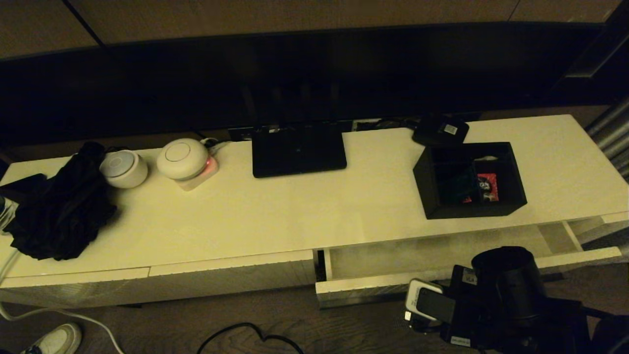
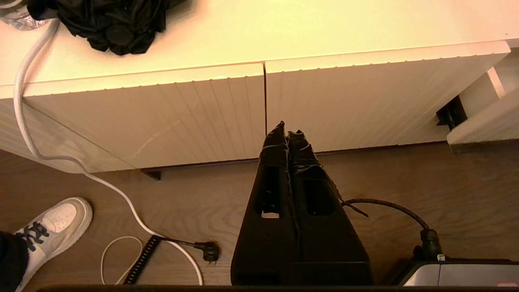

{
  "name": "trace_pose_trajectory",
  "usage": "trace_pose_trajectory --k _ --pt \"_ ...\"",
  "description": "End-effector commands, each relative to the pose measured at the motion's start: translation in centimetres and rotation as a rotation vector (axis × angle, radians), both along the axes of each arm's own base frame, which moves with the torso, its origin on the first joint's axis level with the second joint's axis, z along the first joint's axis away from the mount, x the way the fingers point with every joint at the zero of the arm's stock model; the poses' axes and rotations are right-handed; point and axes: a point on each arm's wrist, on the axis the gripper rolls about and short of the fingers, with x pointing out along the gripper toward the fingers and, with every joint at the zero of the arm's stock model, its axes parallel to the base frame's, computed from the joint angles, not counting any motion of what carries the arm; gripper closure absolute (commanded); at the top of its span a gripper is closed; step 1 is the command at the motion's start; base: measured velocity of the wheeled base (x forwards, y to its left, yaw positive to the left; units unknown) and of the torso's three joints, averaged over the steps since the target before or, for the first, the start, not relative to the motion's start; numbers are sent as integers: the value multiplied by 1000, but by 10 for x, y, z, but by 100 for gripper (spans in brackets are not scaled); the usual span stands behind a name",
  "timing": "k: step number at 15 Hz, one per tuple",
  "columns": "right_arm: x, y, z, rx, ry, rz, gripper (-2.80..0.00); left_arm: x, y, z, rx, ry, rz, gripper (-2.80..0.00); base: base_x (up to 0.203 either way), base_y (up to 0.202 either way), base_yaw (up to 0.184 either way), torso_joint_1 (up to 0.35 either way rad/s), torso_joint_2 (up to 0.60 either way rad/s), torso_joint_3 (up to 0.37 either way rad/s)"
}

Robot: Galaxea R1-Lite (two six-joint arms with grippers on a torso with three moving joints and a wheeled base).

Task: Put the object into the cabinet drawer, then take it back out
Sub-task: Close the drawer

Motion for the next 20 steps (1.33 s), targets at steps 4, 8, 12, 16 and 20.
trace_pose_trajectory --k 4,8,12,16,20 --pt "20 0 -8 15 -50 -6 0 0 0 -1 0 3 1 0 0 0 0 0 0 0" --pt "35 -5 -2 24 -106 -9 0 0 0 -1 0 3 1 0 0 0 0 0 0 0" --pt "46 -4 7 29 -147 1 0 0 0 -1 0 3 0 0 0 0 0 0 0 0" --pt "52 -5 12 21 -165 3 0 0 0 -1 0 3 1 0 0 0 0 0 0 0" --pt "37 -12 22 17 -158 7 0 0 0 -1 0 3 1 0 0 0 0 0 0 0"
